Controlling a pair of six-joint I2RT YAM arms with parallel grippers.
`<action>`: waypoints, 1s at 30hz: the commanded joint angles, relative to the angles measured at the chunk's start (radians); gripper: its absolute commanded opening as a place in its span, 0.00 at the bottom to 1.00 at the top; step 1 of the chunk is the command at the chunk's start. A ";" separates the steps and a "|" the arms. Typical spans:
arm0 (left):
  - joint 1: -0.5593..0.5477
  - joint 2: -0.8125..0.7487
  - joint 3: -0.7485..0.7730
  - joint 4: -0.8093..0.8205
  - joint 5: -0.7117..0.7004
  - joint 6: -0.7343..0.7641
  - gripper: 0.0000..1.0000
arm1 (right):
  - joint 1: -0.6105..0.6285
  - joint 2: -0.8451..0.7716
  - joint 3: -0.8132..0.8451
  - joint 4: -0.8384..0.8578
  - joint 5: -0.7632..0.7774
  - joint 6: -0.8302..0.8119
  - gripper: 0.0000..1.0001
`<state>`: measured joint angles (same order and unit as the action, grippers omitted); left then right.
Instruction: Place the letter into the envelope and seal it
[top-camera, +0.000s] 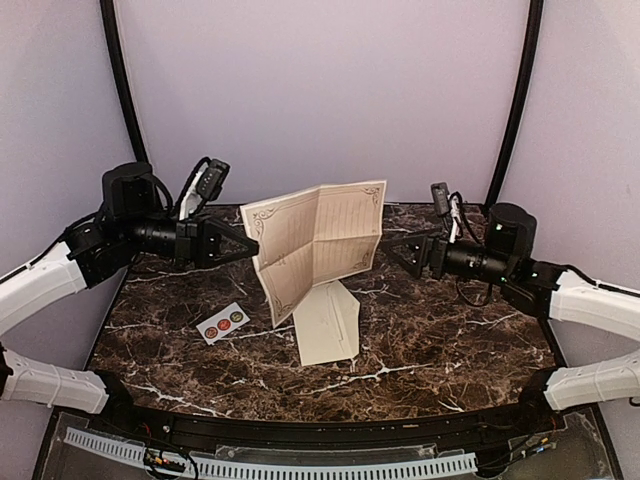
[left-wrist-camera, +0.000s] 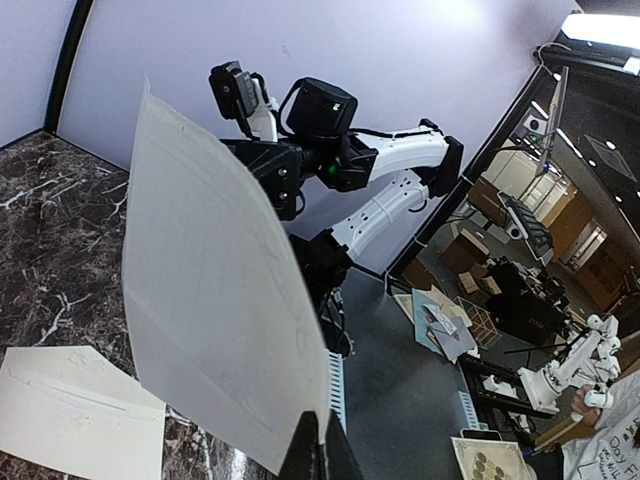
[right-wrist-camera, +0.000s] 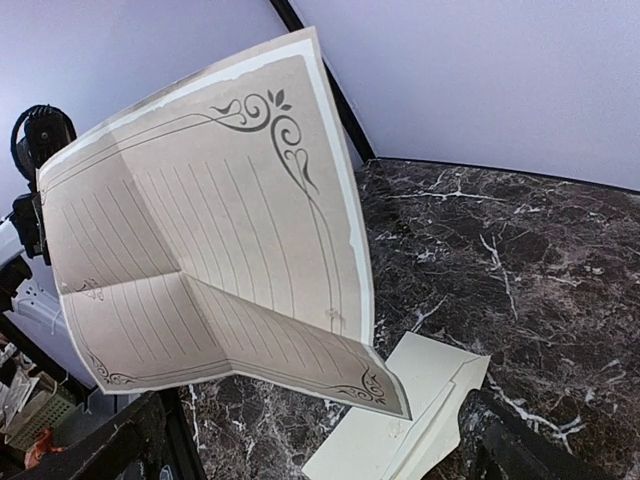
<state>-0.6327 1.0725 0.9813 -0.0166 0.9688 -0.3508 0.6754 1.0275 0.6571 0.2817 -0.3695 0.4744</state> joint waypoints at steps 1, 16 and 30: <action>-0.004 -0.037 0.011 0.014 0.106 -0.029 0.00 | -0.014 0.064 0.076 0.025 -0.125 -0.066 0.98; -0.004 -0.060 0.018 0.035 0.121 -0.043 0.00 | -0.018 0.213 0.148 0.126 -0.292 -0.059 0.76; -0.003 -0.057 0.013 0.044 0.088 -0.034 0.00 | -0.017 0.174 0.072 0.244 -0.405 0.023 0.31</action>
<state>-0.6327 1.0328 0.9813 0.0013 1.0550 -0.3927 0.6617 1.2152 0.7547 0.4328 -0.7181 0.4591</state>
